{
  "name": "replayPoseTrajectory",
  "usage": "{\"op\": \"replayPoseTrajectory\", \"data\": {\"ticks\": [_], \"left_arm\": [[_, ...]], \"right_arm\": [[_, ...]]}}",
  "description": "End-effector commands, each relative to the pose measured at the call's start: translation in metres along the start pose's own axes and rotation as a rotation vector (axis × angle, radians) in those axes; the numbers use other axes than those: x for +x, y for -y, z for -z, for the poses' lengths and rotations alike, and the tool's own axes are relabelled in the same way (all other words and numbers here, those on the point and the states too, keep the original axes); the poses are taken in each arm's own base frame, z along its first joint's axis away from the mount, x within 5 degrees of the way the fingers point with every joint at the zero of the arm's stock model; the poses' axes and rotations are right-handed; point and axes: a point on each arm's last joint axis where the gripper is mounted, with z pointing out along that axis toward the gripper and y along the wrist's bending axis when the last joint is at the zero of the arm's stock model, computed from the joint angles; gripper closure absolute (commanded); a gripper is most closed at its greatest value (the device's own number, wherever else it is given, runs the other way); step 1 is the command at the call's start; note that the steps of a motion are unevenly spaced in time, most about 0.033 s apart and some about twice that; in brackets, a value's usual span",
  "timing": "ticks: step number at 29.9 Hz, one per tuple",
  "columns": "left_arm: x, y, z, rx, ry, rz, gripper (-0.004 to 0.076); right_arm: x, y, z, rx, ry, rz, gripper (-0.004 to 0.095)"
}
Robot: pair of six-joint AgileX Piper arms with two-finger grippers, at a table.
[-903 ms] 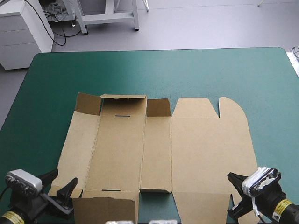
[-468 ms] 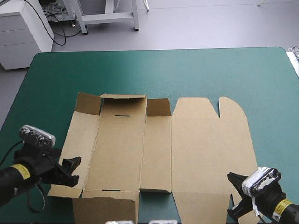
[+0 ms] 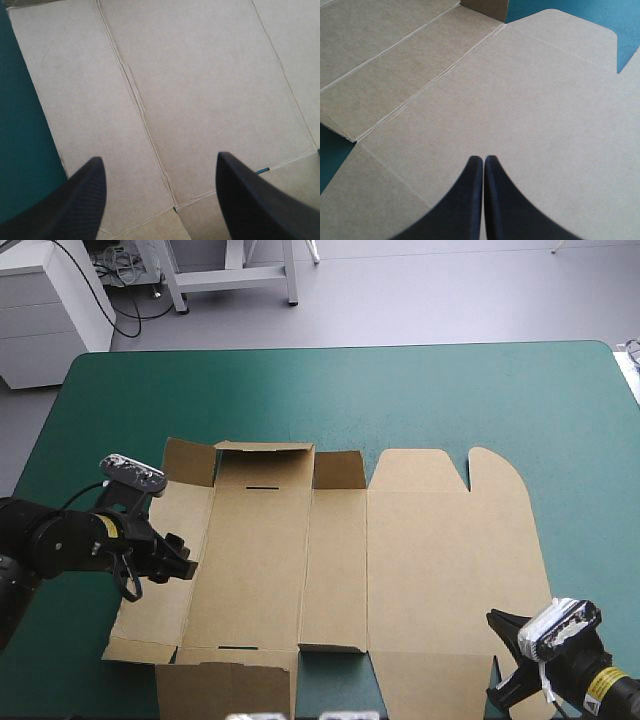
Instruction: Fold the box
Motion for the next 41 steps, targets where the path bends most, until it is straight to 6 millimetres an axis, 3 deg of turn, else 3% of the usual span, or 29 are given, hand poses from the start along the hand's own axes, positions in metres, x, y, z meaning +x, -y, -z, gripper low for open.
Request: {"op": "replayPoseTrajectory", "data": {"ticks": [1,15,31,41], "left_arm": [[-0.005,-0.001,0.004,-0.001,-0.023,0.019,0.0269],[-0.002,-0.055,0.0,-0.129,-0.052,0.213,0.0269],[-0.004,-0.116,-0.046,-0.06,-0.202,0.403,0.0269],[-0.006,-0.122,-0.056,-0.036,-0.217,0.411,0.0269]], "right_arm": [[-0.013,0.0,0.003,0.0,0.086,0.003,0.092],[-0.013,0.0,0.003,0.0,0.086,0.003,0.092],[-0.013,0.0,0.003,0.0,0.086,0.006,0.092],[-0.013,0.0,0.003,0.0,0.086,0.006,0.092]]}}
